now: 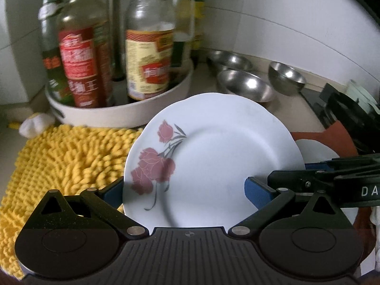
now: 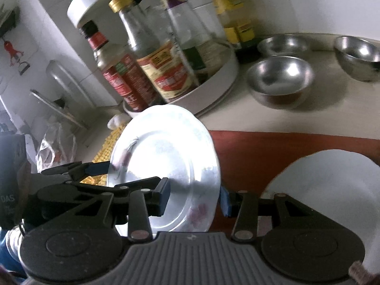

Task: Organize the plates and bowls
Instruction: 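Lower the small plate onto the stack and open the left gripper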

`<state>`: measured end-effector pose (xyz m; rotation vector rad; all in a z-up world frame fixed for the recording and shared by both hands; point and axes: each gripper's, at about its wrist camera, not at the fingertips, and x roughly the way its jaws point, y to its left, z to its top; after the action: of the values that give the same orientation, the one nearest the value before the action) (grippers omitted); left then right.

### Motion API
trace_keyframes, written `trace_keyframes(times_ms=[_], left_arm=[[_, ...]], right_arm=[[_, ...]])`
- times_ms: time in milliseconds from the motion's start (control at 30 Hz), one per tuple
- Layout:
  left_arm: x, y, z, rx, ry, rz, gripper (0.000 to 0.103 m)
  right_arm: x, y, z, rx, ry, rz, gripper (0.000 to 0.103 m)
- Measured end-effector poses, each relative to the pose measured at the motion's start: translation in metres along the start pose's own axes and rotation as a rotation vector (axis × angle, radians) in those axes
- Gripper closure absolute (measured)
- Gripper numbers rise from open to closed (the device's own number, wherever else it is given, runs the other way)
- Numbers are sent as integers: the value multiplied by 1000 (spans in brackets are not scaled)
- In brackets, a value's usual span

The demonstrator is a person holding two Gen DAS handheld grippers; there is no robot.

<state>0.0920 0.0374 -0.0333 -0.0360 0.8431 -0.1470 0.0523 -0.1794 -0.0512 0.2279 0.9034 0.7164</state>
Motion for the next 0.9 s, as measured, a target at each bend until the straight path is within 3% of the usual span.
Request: trace_keyframes(times_ms=[900], left_arm=[[38, -117, 3, 191, 78, -178, 1]], right_arm=[[-82, -80, -32, 178, -97, -177, 62]])
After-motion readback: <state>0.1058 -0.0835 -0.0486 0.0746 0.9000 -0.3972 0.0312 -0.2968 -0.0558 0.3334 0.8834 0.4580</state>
